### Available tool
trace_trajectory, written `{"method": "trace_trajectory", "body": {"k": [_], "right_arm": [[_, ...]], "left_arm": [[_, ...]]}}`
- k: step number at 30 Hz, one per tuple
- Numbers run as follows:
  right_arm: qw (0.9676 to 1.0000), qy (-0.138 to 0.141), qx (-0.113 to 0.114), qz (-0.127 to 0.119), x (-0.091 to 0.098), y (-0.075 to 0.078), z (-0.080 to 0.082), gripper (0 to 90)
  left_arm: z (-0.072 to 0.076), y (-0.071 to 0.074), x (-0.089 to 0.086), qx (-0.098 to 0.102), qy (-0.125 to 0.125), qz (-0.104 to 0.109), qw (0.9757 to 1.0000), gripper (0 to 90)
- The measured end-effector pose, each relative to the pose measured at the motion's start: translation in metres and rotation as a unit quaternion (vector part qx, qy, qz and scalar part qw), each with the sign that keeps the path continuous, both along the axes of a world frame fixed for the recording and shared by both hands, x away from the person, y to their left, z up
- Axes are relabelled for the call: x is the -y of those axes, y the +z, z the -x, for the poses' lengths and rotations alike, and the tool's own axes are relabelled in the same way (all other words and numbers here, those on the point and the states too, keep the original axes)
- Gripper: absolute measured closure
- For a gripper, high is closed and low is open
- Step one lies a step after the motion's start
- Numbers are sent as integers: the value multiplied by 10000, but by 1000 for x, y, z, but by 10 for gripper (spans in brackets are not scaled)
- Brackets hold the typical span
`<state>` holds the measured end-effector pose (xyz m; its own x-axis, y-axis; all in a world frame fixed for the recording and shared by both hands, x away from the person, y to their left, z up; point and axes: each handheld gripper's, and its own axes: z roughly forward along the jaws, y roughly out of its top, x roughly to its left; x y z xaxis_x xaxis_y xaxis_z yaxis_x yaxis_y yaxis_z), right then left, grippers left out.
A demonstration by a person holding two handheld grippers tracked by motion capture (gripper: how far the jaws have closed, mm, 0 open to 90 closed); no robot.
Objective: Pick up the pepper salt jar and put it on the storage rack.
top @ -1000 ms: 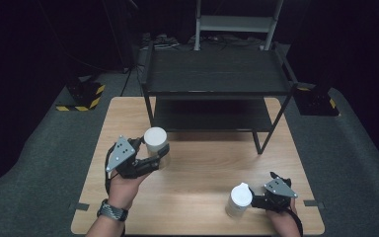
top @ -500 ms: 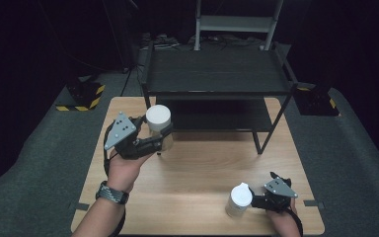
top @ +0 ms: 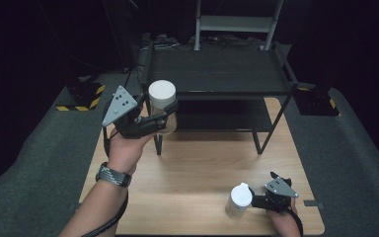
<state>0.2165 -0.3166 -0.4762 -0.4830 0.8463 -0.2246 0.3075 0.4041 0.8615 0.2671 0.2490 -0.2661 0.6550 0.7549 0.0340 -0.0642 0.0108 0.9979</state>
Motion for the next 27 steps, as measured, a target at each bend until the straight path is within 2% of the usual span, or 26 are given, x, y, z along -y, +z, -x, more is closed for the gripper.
{"method": "trace_trajectory", "body": {"k": [9, 12, 16, 24, 27], "right_arm": [[10000, 0, -1, -25, 1, 0, 0, 0], [10000, 4, 4, -17, 1, 0, 0, 0], [10000, -12, 3, -23, 0, 0, 0, 0], [10000, -14, 25, -25, 0, -1, 1, 0], [10000, -16, 30, -52, 1, -1, 1, 0]], "left_arm": [[-12, 22, 8, 93, 87, 59, 9999, 340], [-21, 31, 11, 58, 145, 148, 9998, 340], [-30, 39, 15, 61, 208, 150, 9997, 340], [-46, 48, 24, 63, 365, 174, 9992, 340], [-56, 50, 29, 43, 443, 187, 9988, 340]]}}
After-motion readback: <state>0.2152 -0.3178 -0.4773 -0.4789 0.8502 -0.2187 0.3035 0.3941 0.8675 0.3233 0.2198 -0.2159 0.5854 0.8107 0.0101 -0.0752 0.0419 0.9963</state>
